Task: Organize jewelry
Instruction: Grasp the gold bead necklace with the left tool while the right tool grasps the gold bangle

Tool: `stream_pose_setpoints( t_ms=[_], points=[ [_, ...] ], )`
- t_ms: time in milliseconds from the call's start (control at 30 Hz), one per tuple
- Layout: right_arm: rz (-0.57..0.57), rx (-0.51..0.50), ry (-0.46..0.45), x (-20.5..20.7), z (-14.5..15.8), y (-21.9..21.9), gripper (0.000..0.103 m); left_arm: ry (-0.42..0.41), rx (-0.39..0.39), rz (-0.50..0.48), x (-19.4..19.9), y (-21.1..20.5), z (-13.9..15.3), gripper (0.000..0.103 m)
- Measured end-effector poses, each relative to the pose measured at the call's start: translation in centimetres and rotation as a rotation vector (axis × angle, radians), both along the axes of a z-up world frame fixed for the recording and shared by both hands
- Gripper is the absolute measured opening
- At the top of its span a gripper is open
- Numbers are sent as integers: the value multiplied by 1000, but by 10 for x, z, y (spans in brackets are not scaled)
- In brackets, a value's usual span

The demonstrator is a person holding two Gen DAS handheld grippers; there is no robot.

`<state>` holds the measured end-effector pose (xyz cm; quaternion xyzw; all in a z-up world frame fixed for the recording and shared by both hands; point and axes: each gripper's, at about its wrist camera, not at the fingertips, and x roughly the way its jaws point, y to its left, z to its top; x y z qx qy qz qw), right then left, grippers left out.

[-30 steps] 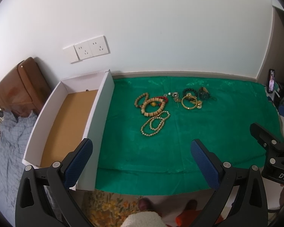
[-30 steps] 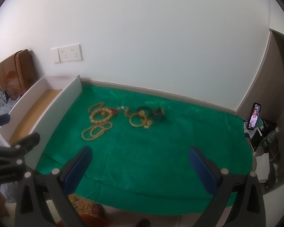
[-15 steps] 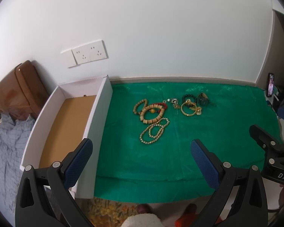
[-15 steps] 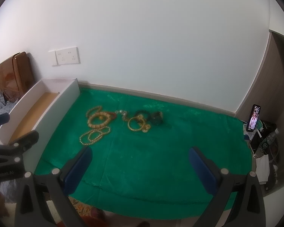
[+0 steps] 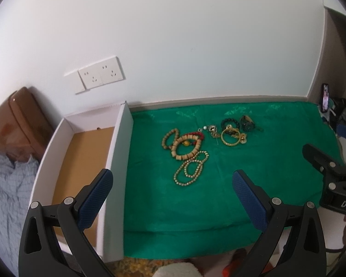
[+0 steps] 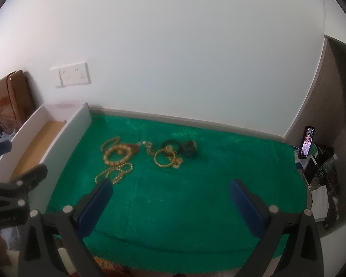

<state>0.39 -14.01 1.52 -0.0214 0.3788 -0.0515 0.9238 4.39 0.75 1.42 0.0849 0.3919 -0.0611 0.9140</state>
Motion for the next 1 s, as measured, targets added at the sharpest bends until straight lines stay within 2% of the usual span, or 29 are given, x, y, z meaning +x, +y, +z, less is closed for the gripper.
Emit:
stream_pose_setpoints(
  t_ms=[200, 433, 633, 667, 767, 833, 1000],
  points=[
    [-40, 14, -9, 2, -1, 11, 103, 28, 7, -98, 7, 11, -11, 103],
    [-25, 33, 27, 11, -13, 4, 103, 120, -58, -97, 36, 23, -38, 103],
    [72, 83, 63, 43, -37, -32, 103, 254, -161, -123, 69, 2, -73, 103],
    [85, 91, 77, 48, -43, -39, 103, 259, -166, -132, 77, -5, -80, 103],
    [119, 130, 115, 68, -62, -58, 103, 259, -115, -128, 100, -20, -104, 103],
    [154, 156, 146, 83, -77, -65, 103, 278, -93, -115, 121, -27, -131, 103],
    [277, 248, 268, 140, -140, -75, 100, 370, -56, -38, 168, -28, -199, 102]
  ],
)
